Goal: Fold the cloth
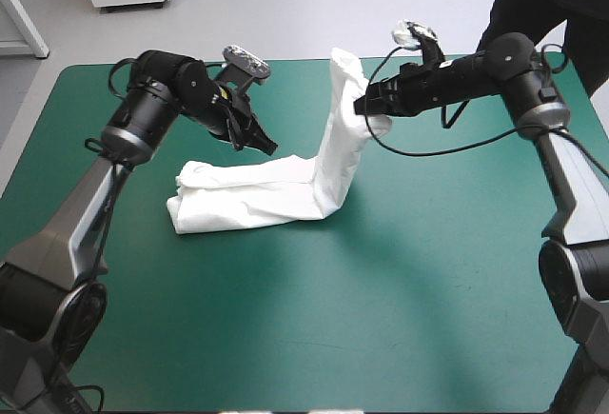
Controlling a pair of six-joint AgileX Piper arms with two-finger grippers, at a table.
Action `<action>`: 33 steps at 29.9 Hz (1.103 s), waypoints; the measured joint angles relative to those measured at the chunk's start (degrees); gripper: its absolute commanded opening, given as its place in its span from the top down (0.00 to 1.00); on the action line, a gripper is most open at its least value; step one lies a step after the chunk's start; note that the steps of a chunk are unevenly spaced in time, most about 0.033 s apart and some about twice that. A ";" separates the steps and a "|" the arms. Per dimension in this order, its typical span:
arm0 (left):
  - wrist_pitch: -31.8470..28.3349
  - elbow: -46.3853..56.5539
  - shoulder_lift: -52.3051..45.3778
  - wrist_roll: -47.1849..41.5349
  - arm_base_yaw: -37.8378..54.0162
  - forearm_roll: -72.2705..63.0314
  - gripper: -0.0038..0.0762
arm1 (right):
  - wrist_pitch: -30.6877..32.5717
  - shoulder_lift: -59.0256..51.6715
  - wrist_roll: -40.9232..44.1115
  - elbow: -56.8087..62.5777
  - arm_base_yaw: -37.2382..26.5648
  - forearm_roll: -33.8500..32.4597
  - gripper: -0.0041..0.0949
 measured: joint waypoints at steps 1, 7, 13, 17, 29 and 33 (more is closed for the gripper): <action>0.14 0.00 -1.28 -0.24 0.00 0.37 0.98 | -0.52 0.00 0.00 -0.12 1.01 0.14 0.97; 0.81 0.00 -10.18 -1.87 0.00 0.40 0.98 | -5.25 1.07 0.00 -0.25 8.65 1.33 0.97; 0.81 0.00 -16.94 -2.55 0.00 0.40 0.98 | -9.48 6.42 0.00 -1.65 15.25 1.69 0.97; 0.86 0.00 -20.50 -2.57 0.00 0.40 0.98 | -10.06 12.60 0.00 -6.01 19.50 2.01 0.97; 0.86 -0.17 -23.90 -3.13 0.00 0.87 0.98 | -5.71 25.19 0.00 -20.52 25.11 2.53 0.80; 0.86 -0.17 -24.02 -3.18 0.00 0.98 0.98 | -2.11 26.17 0.00 -21.66 25.12 1.57 0.56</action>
